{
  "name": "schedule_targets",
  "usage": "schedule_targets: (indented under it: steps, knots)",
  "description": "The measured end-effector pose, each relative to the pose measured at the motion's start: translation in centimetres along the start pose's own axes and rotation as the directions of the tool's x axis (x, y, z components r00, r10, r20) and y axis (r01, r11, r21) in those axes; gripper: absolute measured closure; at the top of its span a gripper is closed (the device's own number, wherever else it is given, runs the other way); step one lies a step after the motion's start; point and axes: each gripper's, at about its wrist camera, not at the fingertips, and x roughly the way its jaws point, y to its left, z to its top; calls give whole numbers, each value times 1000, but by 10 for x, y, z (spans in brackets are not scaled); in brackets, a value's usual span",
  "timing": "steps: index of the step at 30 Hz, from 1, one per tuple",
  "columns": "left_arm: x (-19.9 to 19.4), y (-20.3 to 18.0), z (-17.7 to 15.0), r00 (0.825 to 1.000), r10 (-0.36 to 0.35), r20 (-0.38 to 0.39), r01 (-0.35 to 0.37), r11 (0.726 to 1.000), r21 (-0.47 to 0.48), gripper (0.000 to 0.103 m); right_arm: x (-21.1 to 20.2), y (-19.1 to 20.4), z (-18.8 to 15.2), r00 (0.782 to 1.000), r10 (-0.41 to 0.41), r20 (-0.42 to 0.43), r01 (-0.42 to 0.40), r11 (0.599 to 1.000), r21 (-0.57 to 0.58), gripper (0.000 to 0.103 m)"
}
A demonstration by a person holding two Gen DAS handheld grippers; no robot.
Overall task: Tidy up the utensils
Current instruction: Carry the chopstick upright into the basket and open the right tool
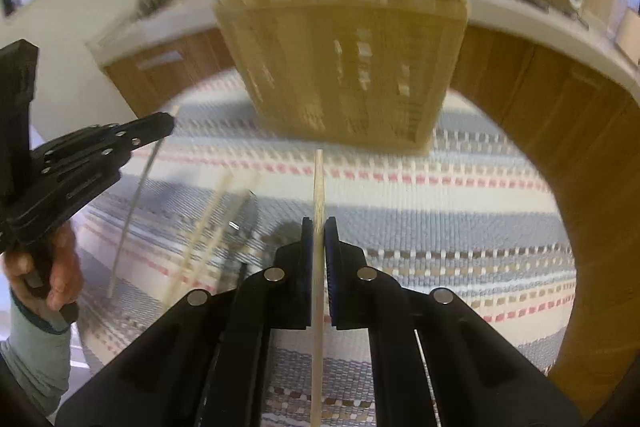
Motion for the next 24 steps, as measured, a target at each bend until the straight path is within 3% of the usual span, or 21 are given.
schedule_targets:
  steps: [4, 7, 11, 12, 18, 21, 24]
  knots:
    - [-35, -9, 19, 987, -26, 156, 27, 1000, -6, 98, -39, 0, 7, 989, 33, 144, -33, 999, -6, 99]
    - [-58, -16, 41, 962, -41, 270, 45, 999, -7, 98, -74, 4, 24, 956, 54, 288, -53, 999, -10, 99]
    - [-84, -26, 79, 904, -50, 425, 62, 998, -16, 98, -105, -1, 55, 896, 63, 439, -70, 998, -1, 99]
    - [-90, -30, 91, 878, -47, 476, 62, 998, -15, 98, -112, -4, 63, 879, 60, 474, -70, 998, 4, 99]
    - [-91, -42, 139, 774, -78, 628, 127, 991, -34, 98, -124, -27, 115, 790, -2, 613, -29, 999, 41, 99]
    - [-80, -43, 155, 739, -82, 669, 151, 987, -46, 98, -120, -36, 130, 758, -56, 650, 27, 998, 54, 99]
    - [-61, -39, 164, 714, -91, 694, 189, 980, -66, 98, -106, -46, 141, 744, -97, 661, 70, 995, 68, 99]
